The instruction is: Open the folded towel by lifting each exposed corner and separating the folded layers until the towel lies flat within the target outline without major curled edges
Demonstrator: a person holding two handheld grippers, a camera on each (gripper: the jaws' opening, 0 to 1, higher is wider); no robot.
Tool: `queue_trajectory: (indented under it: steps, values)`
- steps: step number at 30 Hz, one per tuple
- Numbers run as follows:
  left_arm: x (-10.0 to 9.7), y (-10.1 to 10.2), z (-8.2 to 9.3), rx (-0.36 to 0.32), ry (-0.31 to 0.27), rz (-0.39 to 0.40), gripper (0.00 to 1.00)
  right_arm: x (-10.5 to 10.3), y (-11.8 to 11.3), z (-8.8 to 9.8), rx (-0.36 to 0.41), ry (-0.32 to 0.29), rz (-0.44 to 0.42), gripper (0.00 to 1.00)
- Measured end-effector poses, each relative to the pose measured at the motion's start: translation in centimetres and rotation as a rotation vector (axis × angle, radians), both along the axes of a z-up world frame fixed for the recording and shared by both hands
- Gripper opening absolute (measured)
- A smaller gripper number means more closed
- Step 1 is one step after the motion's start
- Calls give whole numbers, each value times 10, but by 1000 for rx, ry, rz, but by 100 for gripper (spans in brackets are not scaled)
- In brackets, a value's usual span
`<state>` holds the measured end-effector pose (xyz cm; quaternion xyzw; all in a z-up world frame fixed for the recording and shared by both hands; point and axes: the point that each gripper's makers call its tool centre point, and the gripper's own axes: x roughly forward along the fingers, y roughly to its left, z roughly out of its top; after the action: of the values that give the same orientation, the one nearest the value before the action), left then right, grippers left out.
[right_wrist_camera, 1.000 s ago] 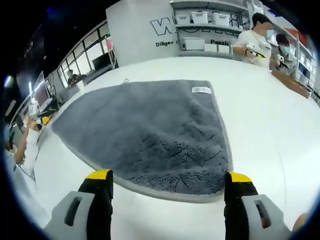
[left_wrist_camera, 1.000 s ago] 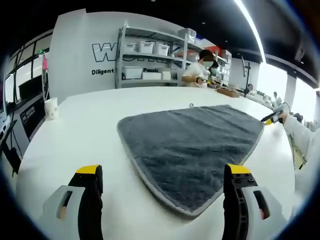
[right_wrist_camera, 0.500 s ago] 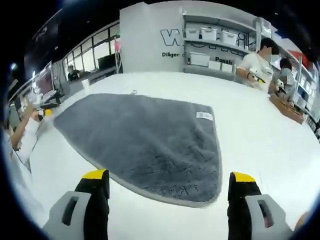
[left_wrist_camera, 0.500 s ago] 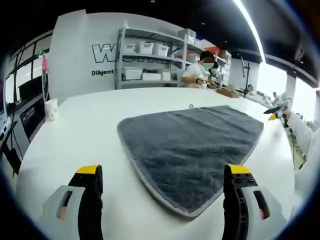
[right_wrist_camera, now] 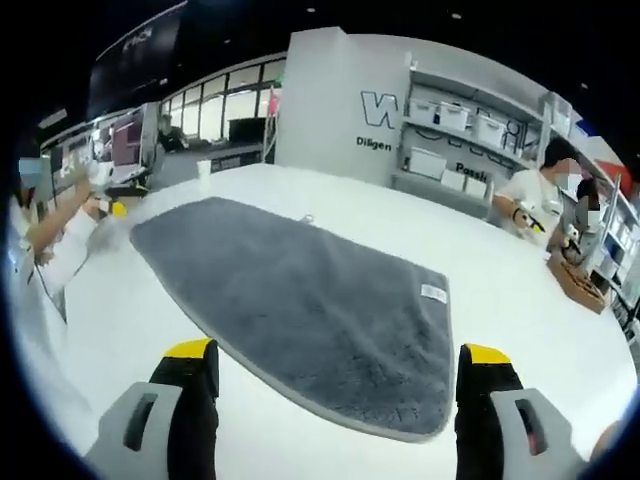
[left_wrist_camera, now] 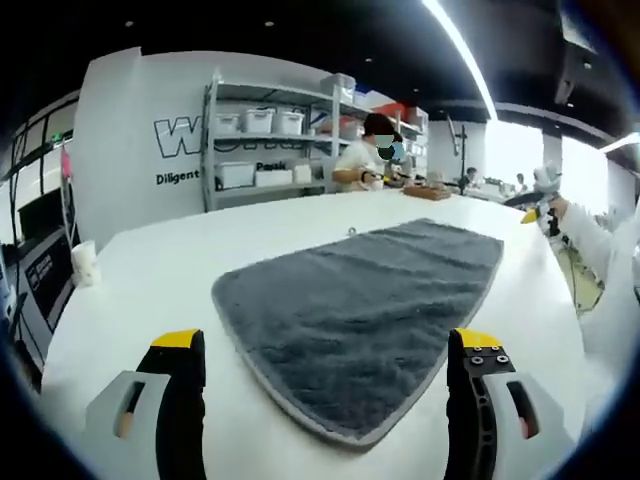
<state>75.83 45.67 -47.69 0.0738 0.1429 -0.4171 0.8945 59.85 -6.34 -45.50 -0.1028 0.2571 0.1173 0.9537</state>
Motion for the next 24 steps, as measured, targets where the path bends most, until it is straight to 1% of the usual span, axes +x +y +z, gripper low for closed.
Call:
queue_trajectory:
  steps: [4,6,8,10,13,16,18,19,20,21,22,23,24]
  values:
    - [-10,-6,6,39,-55,-53,99,0,11,2,-33,-3,19,100]
    - [-13,-7,8,42,-61,-61,99,0,13,2,-46,4,24,100]
    - [-18,-8,8,51,-73,-85,99,-1,12,1,-65,12,24,100]
    - [-21,-7,7,62,-72,-99,99,-2,12,2,-82,14,23,100]
    - [-27,-6,7,85,-54,-107,99,-5,10,2,-89,30,10,100]
    - [-35,-5,11,82,-41,-106,99,-11,6,5,-93,45,-13,100]
    - [-40,-9,18,16,-11,-107,99,-15,5,7,-94,49,-25,100]
    - [-41,-8,17,-3,33,-83,99,-18,5,8,-93,56,-31,100]
    - [-41,-7,17,-3,45,-75,99,-19,5,8,-93,60,-33,100]
    - [-40,-5,16,30,47,-63,99,-23,3,8,-96,77,-47,100]
    - [-40,-2,14,55,61,-42,99,-25,2,8,-96,83,-51,100]
    - [-40,0,15,75,59,-24,99,-27,1,8,-94,88,-54,100]
    - [-40,3,15,90,73,0,99,-30,0,8,-92,96,-60,100]
